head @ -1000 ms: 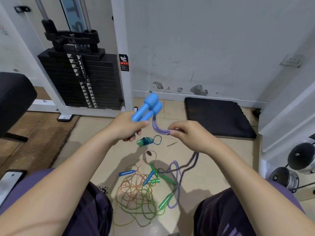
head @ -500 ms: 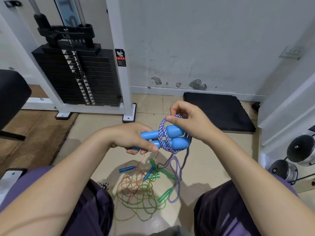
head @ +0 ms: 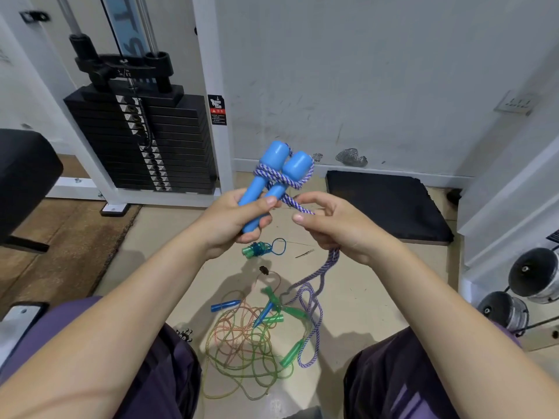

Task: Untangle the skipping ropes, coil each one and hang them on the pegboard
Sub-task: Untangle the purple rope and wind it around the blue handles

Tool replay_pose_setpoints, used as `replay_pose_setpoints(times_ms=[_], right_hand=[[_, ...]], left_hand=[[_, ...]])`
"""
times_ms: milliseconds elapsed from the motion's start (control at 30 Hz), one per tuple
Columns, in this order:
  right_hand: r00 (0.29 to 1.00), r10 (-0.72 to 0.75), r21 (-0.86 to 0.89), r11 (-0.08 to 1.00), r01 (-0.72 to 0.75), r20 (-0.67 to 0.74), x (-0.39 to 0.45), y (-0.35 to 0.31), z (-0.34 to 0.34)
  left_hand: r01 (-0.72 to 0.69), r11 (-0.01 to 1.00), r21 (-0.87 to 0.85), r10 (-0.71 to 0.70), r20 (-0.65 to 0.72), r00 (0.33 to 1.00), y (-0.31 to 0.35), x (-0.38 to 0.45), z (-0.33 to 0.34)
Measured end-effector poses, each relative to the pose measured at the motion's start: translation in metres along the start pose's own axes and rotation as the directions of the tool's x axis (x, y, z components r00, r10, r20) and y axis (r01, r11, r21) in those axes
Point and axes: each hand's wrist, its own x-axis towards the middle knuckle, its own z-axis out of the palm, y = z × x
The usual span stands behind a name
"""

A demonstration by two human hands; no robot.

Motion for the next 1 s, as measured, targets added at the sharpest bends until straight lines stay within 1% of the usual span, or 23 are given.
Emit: replay_pose_setpoints(times_ms=[67, 133, 267, 333, 400, 500, 567, 600, 667, 700, 733, 767, 800, 833, 867, 900, 1000], right_hand=[[0.999, -0.006, -0.064, 0.998, 0.004, -0.039, 0.001, 0.001, 0.002], [0.995, -0.031, -0.189, 0.982, 0.014, -0.09, 0.003, 0.0, 0.003], [0.984, -0.098, -0.345, 0.938, 0.042, -0.149, 0.003, 0.0, 0.007], [0.982, -0.1, -0.374, 0.927, 0.034, -0.158, 0.004, 0.0, 0.007], [0.984, -0.069, -0.373, 0.928, 0.003, -0.163, 0.004, 0.0, 0.007], [0.983, -0.055, -0.425, 0.905, -0.025, -0.174, 0.003, 0.0, 0.004], [0.988, -0.069, -0.434, 0.901, 0.003, -0.136, -0.001, -0.001, 0.005], [0.99, -0.091, -0.44, 0.897, 0.033, -0.111, -0.003, -0.001, 0.007], [0.984, -0.162, -0.461, 0.881, 0.108, -0.077, -0.006, -0.003, 0.009], [0.975, -0.212, -0.487, 0.86, 0.156, -0.061, -0.007, -0.004, 0.01], [0.962, -0.269, -0.526, 0.825, 0.208, -0.043, -0.009, -0.005, 0.011], [0.944, -0.328, -0.573, 0.779, 0.255, -0.025, -0.01, -0.006, 0.011], [0.926, -0.376, -0.614, 0.734, 0.29, -0.011, -0.01, -0.006, 0.011], [0.914, -0.407, -0.648, 0.696, 0.309, -0.001, -0.01, -0.006, 0.011], [0.906, -0.423, -0.673, 0.669, 0.315, 0.004, -0.009, -0.005, 0.012], [0.902, -0.433, -0.695, 0.648, 0.313, 0.002, -0.007, -0.003, 0.013], [0.904, -0.426, -0.754, 0.605, 0.255, -0.035, -0.001, 0.003, 0.016]], left_hand=[[-0.032, 0.999, 0.007, 0.032, -0.075, 0.997, 0.001, 0.0, 0.0], [-0.046, 0.998, 0.043, 0.051, -0.141, 0.989, 0.001, 0.0, 0.0], [-0.016, 0.993, 0.121, 0.045, -0.246, 0.968, -0.001, 0.001, -0.001], [-0.003, 0.988, 0.155, 0.045, -0.27, 0.962, -0.002, 0.001, 0.0], [0.011, 0.982, 0.189, 0.046, -0.295, 0.954, -0.002, 0.002, -0.001], [0.022, 0.974, 0.224, 0.061, -0.355, 0.933, 0.001, 0.002, -0.008], [0.026, 0.972, 0.232, 0.065, -0.376, 0.924, 0.003, 0.002, -0.014], [0.037, 0.963, 0.266, 0.067, -0.37, 0.926, 0.002, 0.001, -0.015], [0.101, 0.917, 0.386, 0.024, -0.306, 0.952, -0.001, 0.0, -0.013], [0.145, 0.879, 0.454, -0.041, -0.232, 0.972, -0.003, -0.002, -0.011], [0.18, 0.833, 0.524, -0.134, -0.124, 0.983, -0.004, -0.004, -0.008], [0.195, 0.783, 0.59, -0.244, 0.003, 0.97, -0.005, -0.006, -0.005], [0.193, 0.742, 0.642, -0.344, 0.118, 0.931, -0.005, -0.008, -0.003], [0.18, 0.716, 0.674, -0.413, 0.202, 0.888, -0.004, -0.01, 0.0], [0.161, 0.707, 0.689, -0.446, 0.258, 0.857, -0.003, -0.011, 0.002], [0.14, 0.707, 0.693, -0.453, 0.292, 0.843, -0.002, -0.012, 0.004], [0.095, 0.726, 0.681, -0.413, 0.321, 0.852, 0.003, -0.014, 0.008]])
